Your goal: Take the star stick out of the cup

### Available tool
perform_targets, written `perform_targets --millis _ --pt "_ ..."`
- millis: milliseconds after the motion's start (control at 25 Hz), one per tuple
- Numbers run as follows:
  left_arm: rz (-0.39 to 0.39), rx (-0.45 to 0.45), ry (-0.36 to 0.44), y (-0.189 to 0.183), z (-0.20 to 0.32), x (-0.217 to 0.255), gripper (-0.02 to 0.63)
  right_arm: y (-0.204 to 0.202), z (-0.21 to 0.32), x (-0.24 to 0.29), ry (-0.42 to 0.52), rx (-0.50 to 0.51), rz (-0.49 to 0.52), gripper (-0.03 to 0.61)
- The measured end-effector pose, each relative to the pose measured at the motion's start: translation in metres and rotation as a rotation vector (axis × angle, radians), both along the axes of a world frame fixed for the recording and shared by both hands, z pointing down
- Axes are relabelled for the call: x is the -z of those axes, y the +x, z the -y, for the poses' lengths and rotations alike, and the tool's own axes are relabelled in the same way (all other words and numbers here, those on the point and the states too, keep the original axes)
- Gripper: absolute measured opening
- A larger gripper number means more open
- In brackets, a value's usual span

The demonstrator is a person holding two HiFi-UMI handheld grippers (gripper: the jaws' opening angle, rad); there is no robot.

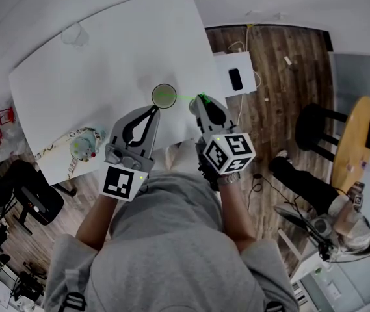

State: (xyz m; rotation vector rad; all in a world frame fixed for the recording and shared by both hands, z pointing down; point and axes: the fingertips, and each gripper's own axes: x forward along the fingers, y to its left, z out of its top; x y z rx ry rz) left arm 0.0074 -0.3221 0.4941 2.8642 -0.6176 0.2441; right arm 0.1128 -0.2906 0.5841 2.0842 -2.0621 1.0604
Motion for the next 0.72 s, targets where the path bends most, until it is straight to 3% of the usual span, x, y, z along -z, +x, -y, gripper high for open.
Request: perform_targets --millis 720 --pt "0.005 0.187 0.043 -0.017 -0.034 0.013 0.032 -0.002 -0.010 0.026 0.072 0.143 -0.011 0.046"
